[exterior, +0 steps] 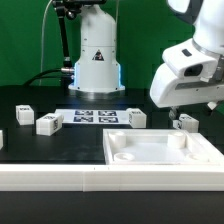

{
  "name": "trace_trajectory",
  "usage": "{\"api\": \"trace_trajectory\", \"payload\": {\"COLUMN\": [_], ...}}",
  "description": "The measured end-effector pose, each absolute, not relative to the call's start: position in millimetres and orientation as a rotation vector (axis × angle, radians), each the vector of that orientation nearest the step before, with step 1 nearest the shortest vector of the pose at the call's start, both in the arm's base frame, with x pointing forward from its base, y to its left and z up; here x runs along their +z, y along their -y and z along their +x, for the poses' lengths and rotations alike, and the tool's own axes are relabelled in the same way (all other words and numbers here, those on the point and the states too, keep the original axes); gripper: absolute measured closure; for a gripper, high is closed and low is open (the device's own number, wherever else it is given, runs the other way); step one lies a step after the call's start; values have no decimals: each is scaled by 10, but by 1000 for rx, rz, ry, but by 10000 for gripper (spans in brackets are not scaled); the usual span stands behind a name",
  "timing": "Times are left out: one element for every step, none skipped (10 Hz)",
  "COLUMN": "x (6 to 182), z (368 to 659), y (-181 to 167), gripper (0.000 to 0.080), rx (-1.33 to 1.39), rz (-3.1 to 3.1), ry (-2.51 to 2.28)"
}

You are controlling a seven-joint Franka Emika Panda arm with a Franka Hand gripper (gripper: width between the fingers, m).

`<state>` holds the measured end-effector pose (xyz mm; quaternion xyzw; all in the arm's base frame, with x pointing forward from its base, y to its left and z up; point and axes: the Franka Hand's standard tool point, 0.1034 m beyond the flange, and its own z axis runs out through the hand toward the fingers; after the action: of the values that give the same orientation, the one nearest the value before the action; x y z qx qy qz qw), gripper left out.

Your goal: Assemble one leg

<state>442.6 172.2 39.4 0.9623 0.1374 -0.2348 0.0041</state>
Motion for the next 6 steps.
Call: {"api": "trace_trajectory", "payload": {"x": [378, 359, 329, 324, 310, 268], "z": [4406, 4349, 4321, 4298, 4293, 4278], "y": [-1737, -1730, -1733, -1733, -1742, -1756], "gripper": [150, 150, 150, 150, 150, 150], "rx": [-789, -882, -972, -1088, -1183, -1250], "rz": [2995, 2958, 2921, 2868, 2821, 2787], "ry": [-416, -404, -393, -385, -385, -387]}}
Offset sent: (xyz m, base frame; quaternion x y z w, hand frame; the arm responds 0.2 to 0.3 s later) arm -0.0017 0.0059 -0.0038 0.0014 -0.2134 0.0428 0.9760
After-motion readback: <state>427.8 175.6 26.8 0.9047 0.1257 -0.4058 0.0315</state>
